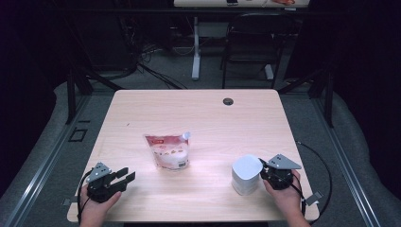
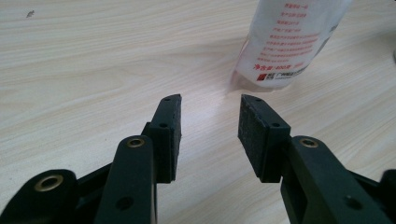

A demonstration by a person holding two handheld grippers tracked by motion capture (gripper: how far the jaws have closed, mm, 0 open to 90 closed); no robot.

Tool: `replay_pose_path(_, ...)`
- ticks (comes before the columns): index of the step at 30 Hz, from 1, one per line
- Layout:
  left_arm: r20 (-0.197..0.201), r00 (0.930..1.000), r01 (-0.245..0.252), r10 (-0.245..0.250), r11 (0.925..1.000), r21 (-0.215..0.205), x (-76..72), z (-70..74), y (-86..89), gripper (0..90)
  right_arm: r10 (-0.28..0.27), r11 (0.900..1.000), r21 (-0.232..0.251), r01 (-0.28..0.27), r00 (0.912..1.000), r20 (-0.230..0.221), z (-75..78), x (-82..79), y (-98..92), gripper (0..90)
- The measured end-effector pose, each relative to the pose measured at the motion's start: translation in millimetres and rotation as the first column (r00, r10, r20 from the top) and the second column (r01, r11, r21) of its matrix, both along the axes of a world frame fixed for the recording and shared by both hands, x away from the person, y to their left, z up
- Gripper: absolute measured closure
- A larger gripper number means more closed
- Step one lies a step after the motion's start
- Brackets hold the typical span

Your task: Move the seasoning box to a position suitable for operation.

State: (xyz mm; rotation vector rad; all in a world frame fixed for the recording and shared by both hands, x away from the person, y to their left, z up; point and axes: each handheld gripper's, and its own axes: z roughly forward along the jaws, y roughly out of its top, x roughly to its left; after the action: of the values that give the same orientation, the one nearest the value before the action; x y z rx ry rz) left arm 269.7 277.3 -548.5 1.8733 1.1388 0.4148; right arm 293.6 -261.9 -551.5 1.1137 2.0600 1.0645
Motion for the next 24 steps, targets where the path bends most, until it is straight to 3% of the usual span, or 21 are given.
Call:
replay_pose_path(13,0.01,0.9994,0.033,-0.033,0.9993,0.017,-1.1,0.7,-9.6,59.3,0.084,0.996,-0.013,-0.084,0.9964,0.012,0.8,5.4,34.1,81.4)
replay_pose_path(24,0.013,0.9994,0.032,-0.033,0.9995,0.005,-0.3,1.5,-14.3,59.1,0.135,0.991,-0.006,-0.135,0.9905,0.024,0.8,8.7,55.7,80.8)
